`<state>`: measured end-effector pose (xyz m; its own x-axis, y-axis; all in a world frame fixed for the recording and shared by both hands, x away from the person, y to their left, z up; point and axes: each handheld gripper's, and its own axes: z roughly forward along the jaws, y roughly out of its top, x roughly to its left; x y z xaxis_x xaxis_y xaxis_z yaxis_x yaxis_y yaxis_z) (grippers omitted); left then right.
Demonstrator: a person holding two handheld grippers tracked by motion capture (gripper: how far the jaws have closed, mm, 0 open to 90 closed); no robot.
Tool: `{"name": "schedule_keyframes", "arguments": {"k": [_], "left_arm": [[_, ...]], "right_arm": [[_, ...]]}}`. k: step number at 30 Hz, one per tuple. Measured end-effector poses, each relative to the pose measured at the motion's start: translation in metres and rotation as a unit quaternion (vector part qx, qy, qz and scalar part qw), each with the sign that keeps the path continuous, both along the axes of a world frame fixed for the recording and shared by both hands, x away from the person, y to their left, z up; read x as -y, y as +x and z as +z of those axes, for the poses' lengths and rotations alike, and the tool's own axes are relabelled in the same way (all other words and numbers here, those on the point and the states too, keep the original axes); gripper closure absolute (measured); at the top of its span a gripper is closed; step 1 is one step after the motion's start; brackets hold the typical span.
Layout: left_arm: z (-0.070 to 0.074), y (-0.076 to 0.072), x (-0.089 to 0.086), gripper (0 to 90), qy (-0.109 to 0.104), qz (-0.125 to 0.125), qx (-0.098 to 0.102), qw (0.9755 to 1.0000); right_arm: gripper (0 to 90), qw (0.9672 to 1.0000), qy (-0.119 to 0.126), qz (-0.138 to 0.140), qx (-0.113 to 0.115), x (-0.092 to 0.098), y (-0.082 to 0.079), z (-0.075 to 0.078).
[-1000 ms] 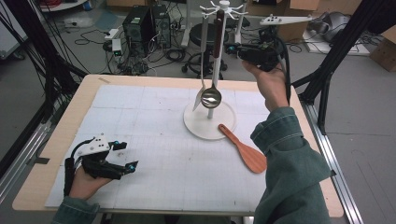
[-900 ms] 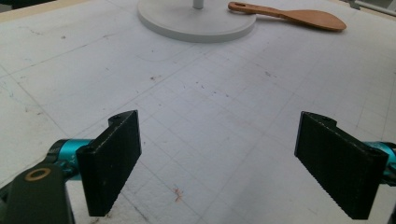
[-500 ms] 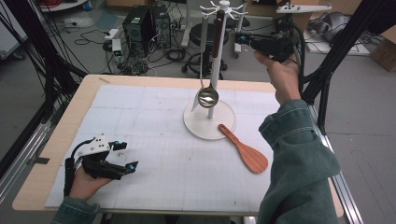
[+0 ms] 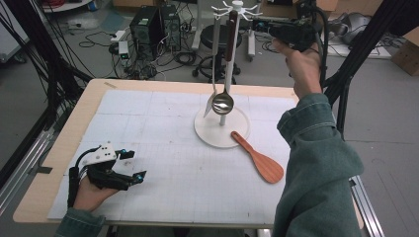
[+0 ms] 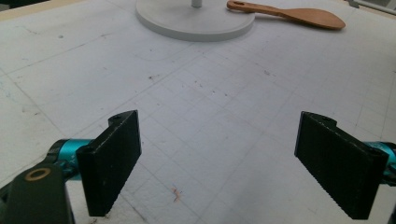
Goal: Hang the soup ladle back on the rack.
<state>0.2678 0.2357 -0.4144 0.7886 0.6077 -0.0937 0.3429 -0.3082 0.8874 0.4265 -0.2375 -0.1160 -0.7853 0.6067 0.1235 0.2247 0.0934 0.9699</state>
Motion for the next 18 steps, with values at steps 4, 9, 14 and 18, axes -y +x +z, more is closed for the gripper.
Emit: {"name": "schedule_keyframes", "arguments": {"k": [4, 9, 14, 18], "left_arm": [[0.0, 0.0, 0.0, 15.1, 0.0, 0.001, 0.0, 1.0], [0.0, 0.0, -0.001, 15.2, 0.001, 0.001, 0.001, 1.0], [0.0, 0.0, -0.001, 15.2, 0.001, 0.002, -0.002, 1.0], [0.0, 0.0, -0.001, 15.2, 0.0, 0.002, -0.001, 1.0]], "right_arm": [[90.0, 1.0, -0.002, 0.003, 0.002, -0.004, 0.0, 0.002], [90.0, 1.0, -0.005, 0.007, 0.004, -0.01, 0.0, 0.002], [90.0, 0.9999, -0.005, 0.013, 0.011, -0.018, -0.003, 0.003], [90.0, 0.9998, -0.007, 0.017, 0.012, -0.023, -0.004, 0.004]]}}
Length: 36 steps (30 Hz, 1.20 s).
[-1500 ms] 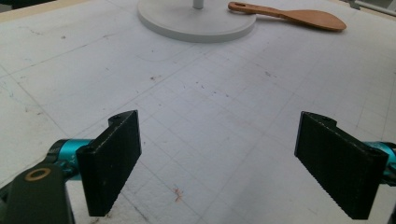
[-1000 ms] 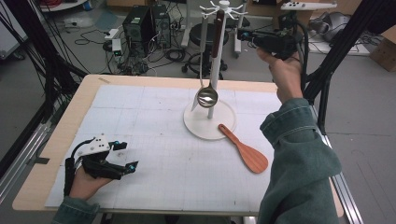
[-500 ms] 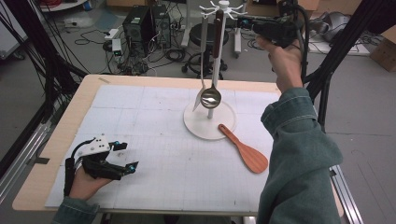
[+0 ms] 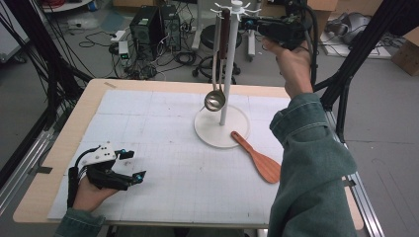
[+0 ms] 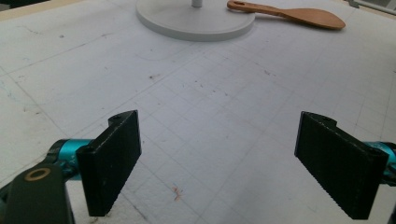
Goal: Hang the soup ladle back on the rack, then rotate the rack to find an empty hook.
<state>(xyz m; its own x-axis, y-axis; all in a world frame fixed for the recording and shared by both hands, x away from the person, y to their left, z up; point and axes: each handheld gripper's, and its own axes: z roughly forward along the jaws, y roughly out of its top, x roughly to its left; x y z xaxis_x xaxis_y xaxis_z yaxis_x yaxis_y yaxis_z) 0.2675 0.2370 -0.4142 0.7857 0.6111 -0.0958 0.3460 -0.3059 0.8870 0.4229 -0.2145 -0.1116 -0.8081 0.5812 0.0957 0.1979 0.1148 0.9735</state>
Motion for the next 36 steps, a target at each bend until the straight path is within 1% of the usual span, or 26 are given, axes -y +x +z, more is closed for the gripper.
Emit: {"name": "schedule_keyframes", "arguments": {"k": [9, 17, 28, 36], "left_arm": [[0.0, 0.0, 0.0, 15.2, 0.0, 0.0, 0.0, 1.0], [0.0, 0.0, 0.0, 15.2, 0.001, -0.001, 0.0, 1.0], [0.0, 0.0, 0.0, 15.2, 0.001, -0.002, 0.001, 1.0], [0.0, -0.001, 0.0, 15.2, 0.0, -0.002, 0.001, 1.0]], "right_arm": [[90.0, 1.0, -0.003, 0.003, 0.002, -0.008, -0.001, 0.0], [90.0, 1.0, -0.001, 0.005, 0.004, -0.015, -0.002, 0.001], [90.0, 1.0, -0.005, 0.002, 0.003, -0.019, -0.003, 0.0], [90.0, 0.9999, -0.006, 0.008, 0.003, -0.025, -0.003, -0.001]]}}
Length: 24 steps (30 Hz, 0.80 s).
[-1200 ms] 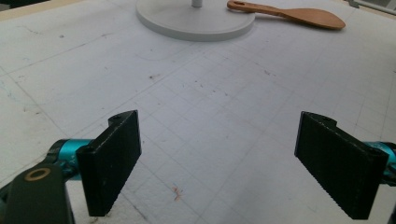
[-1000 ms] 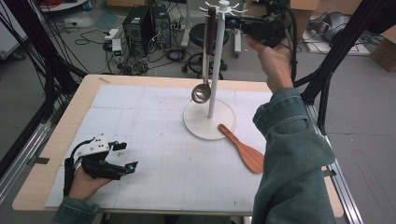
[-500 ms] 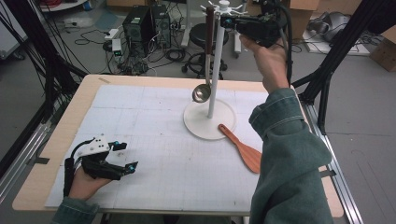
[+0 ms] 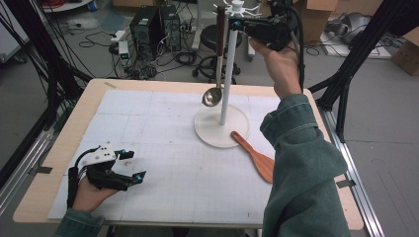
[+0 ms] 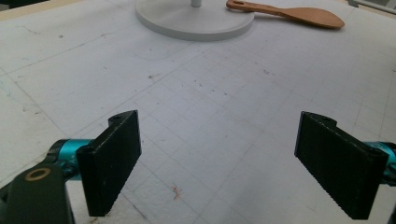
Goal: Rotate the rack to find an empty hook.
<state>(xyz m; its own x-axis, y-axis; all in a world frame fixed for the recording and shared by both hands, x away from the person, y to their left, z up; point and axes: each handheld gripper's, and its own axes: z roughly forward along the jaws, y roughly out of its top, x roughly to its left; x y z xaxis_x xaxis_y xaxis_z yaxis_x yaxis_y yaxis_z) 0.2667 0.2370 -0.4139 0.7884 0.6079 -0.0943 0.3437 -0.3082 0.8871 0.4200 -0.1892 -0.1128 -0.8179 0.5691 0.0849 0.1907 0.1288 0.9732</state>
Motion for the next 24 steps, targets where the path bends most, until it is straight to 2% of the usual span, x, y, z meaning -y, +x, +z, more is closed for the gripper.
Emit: {"name": "schedule_keyframes", "arguments": {"k": [11, 24], "left_arm": [[-0.001, 0.0, 0.001, 15.1, 0.002, -0.001, 0.0, 1.0], [-0.001, 0.0, 0.001, 15.0, 0.001, 0.0, -0.001, 1.0]], "right_arm": [[90.0, 1.0, -0.002, 0.003, -0.003, 0.012, -0.005, -0.008], [90.0, 0.9992, 0.002, -0.037, -0.011, 0.041, -0.002, -0.009]]}}
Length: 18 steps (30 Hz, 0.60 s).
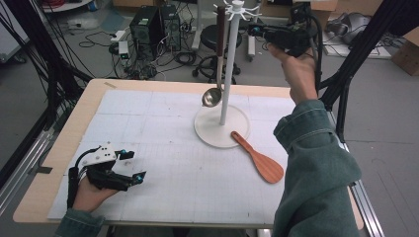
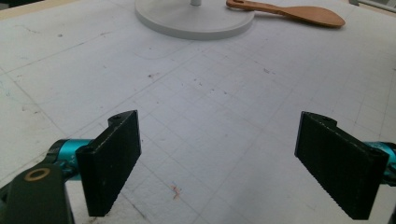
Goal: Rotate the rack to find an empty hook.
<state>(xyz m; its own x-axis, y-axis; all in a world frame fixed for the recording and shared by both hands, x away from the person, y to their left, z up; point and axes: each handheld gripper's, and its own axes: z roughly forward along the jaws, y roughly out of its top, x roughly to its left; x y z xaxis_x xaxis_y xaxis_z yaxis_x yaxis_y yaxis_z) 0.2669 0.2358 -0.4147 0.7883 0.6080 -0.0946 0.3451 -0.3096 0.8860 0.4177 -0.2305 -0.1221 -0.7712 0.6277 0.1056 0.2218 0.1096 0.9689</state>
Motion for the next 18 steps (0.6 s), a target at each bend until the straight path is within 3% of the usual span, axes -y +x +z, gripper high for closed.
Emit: {"name": "schedule_keyframes", "arguments": {"k": [4, 18], "left_arm": [[0.0, 0.0, 0.0, 15.0, 0.002, 0.0, 0.0, 1.0], [0.0, 0.0, 0.0, 15.0, 0.004, -0.001, 0.002, 1.0]], "right_arm": [[90.0, 0.9999, 0.008, -0.01, 0.001, 0.005, 0.002, 0.002], [90.0, 0.9999, -0.004, 0.006, 0.008, -0.01, 0.0, 0.003]]}}
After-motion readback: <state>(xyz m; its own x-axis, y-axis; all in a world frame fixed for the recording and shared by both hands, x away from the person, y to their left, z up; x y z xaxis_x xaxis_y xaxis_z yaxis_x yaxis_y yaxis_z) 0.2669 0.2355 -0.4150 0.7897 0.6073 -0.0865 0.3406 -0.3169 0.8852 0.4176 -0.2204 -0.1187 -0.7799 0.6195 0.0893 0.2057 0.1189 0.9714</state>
